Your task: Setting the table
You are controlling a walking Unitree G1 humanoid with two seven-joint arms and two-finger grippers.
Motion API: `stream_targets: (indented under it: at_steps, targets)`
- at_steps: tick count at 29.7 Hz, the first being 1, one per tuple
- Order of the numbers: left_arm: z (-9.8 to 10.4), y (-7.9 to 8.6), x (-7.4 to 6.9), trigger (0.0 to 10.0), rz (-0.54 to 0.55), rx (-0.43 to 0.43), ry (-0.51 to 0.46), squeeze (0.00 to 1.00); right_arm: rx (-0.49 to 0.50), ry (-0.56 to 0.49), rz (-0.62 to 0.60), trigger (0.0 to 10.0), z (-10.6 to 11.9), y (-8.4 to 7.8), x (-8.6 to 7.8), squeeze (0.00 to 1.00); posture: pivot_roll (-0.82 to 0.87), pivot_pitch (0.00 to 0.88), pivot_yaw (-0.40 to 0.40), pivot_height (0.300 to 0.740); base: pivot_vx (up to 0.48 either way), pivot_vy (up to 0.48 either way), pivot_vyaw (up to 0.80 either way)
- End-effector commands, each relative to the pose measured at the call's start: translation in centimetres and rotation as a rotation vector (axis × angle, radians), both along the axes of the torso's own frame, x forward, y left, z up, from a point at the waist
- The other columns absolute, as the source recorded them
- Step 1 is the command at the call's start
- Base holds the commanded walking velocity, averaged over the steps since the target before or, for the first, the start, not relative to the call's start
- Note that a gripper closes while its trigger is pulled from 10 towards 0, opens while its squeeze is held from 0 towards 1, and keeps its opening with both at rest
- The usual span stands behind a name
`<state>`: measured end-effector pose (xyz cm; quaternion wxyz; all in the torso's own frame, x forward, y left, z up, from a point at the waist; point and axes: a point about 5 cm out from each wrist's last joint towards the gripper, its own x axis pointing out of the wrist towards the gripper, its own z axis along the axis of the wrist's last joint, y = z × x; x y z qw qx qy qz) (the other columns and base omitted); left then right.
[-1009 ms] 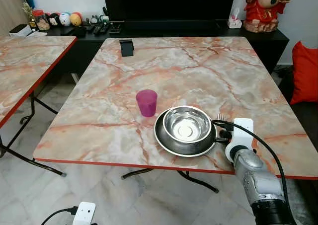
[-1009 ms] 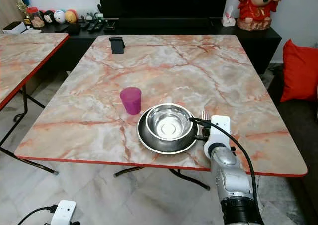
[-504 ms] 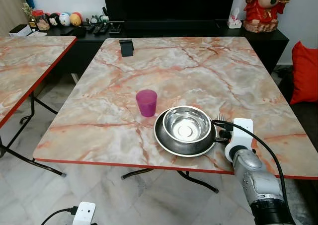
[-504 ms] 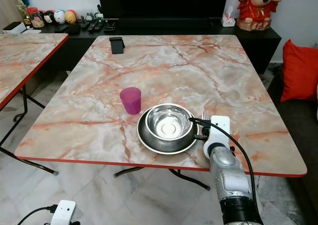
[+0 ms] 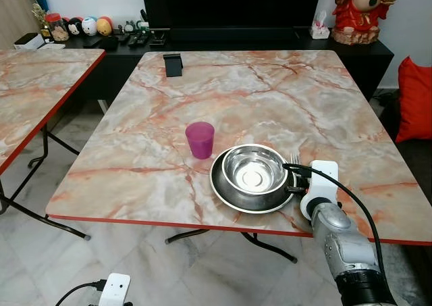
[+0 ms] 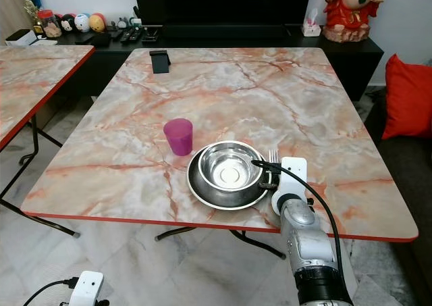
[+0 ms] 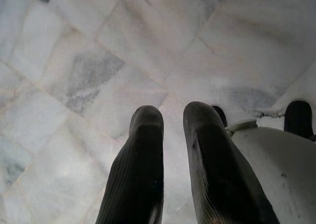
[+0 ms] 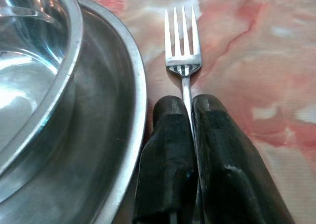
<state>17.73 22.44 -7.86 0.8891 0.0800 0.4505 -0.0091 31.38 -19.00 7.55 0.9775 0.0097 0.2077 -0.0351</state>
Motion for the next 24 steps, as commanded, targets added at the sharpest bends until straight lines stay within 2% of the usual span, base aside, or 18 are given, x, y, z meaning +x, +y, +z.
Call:
stream_targets:
  at_steps: [1, 6, 24]
  targets:
    - [-0.2, 0.1, -0.3, 10.0, -0.015, 0.013, 0.024, 0.0, -0.013, -0.001, -0.001, 10.0, 0.0, -0.2, 0.1, 0.0, 0.04, 0.0, 0.035, 0.74, 0.0, 0.0, 0.0]
    - [-0.2, 0.1, -0.3, 10.0, -0.016, 0.011, 0.025, 0.0, -0.069, 0.0, -0.02, 10.0, -0.1, -1.0, 0.1, 0.0, 0.04, 0.0, 0.034, 0.74, 0.0, 0.0, 0.0]
    - [-0.1, 0.4, -0.3, 10.0, -0.017, 0.019, 0.023, 0.0, -0.051, -0.013, -0.033, 10.0, -0.4, -1.0, 0.1, 0.0, 0.04, 0.0, 0.036, 0.74, 0.0, 0.0, 0.0]
